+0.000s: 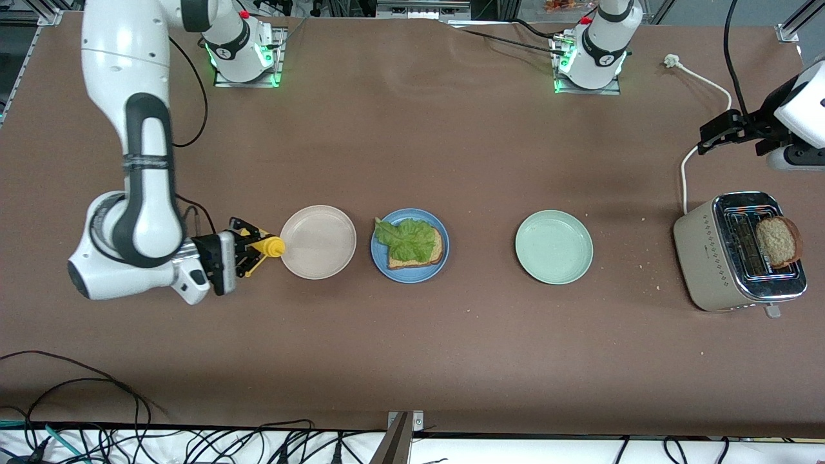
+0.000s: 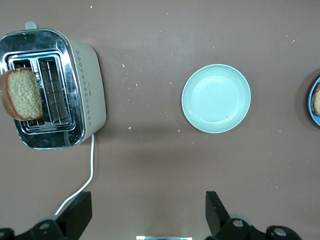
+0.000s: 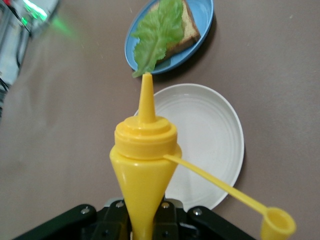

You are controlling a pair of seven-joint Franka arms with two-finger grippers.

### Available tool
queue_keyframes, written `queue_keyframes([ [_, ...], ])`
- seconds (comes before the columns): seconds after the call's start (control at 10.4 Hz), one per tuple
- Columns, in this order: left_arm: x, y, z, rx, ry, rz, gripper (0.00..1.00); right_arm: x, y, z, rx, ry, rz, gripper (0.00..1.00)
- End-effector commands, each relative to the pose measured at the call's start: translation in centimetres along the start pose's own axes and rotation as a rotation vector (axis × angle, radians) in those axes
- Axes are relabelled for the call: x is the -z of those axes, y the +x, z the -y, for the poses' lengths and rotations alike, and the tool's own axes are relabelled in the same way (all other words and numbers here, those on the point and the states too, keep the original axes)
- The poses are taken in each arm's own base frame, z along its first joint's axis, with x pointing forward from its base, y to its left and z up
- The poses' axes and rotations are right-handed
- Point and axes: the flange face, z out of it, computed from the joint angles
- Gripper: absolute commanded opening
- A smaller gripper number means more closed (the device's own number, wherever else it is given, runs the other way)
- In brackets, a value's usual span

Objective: Make sandwich in blue plate with both arms

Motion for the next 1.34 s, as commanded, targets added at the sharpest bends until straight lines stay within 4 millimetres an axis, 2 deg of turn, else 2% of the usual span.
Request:
queue_keyframes([
  [0.0,0.8,-0.1,-0.6,-0.013,-0.02,0.001,1.0,-2.2,8.4,2.8,-0.042,-0.116,0.309,0.07],
  [0.1,0.8,-0.1,-1.3,-0.025,-0.017,0.001,1.0,-3.8,10.8,3.7,-0.031,-0.161,0.381,0.07],
  [0.19,0.8,-0.1,-1.4,-0.028,-0.017,0.001,1.0,-4.7,12.1,4.3,-0.049,-0.2,0.438,0.07],
  [0.29,1.4,-0.1,-1.5,-0.03,-0.019,-0.013,1.0,-6.4,14.3,5.1,-0.044,-0.268,0.51,0.08],
  [0.48,1.6,-0.2,-1.8,-0.037,-0.018,-0.016,1.0,-10.8,19.3,8.4,-0.008,-0.414,0.699,0.08],
  [0.58,1.7,-0.2,-2.1,-0.043,-0.018,-0.017,1.0,-12.5,20.8,9.9,-0.012,-0.464,0.764,0.08],
  [0.86,1.7,-0.2,-2.2,-0.045,-0.016,-0.019,1.0,-15.3,23.3,12.5,0.044,-0.552,0.902,0.08],
  [1.25,1.6,-0.1,-2.1,-0.045,-0.016,-0.017,1.0,-20.3,26.9,17.2,0.133,-0.735,1.112,0.08],
])
